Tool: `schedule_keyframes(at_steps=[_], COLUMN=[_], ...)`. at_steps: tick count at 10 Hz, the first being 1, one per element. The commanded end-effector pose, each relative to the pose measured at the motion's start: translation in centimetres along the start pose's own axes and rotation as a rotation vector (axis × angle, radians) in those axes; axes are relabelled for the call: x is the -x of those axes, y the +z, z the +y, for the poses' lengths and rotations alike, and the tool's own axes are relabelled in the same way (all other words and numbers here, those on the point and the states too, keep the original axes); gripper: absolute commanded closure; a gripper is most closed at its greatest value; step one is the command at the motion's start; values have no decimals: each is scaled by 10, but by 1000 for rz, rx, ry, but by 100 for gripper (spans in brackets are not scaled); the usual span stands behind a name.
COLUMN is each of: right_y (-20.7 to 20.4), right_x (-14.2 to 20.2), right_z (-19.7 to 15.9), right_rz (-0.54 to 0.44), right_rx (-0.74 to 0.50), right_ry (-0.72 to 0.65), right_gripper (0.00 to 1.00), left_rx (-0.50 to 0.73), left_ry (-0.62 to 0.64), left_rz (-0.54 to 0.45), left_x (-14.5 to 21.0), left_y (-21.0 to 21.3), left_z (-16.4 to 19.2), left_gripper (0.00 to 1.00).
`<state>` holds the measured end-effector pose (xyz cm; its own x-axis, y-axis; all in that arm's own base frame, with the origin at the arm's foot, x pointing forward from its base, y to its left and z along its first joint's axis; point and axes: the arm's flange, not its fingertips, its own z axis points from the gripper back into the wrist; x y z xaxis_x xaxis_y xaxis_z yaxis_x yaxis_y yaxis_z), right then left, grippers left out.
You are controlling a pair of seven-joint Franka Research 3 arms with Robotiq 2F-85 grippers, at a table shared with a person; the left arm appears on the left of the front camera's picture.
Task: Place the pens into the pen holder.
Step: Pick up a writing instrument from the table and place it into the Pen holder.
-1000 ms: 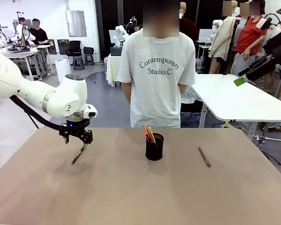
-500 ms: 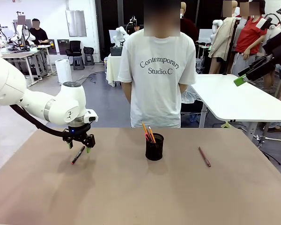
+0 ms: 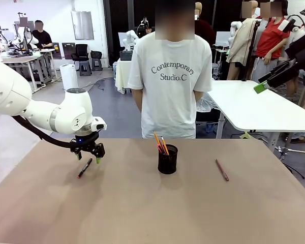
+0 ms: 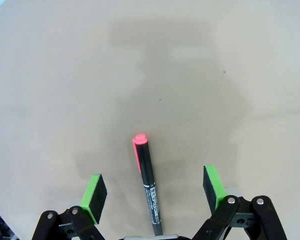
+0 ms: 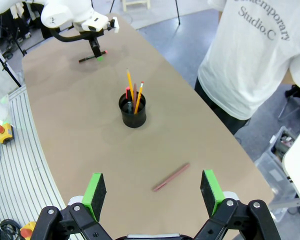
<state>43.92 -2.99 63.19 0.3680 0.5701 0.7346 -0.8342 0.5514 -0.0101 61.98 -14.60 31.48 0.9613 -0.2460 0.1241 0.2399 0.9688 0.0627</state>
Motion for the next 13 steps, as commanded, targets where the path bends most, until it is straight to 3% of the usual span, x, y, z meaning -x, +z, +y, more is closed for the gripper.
schedule_keyframes(at_steps=[1,2,7,13], right_y=[1,1,1,1], right_x=[-1,-1,-1,-1], right_z=[0,0,0,0], right_rz=[-8,-8,-8,-8], right_rx=[-4,-4,-4,-4], right_ry=[3,3,3,3], right_gripper=[0,0,0,0], left_rx=[33,33,23,23], left_ry=[-5,-11,-8,8], left_rz=[6,8,14,29], left_x=[-7,-9,-9,-10], left_y=[-1,-1,-3,5], left_z=[4,4,4,8], left_gripper=[0,7,100,100])
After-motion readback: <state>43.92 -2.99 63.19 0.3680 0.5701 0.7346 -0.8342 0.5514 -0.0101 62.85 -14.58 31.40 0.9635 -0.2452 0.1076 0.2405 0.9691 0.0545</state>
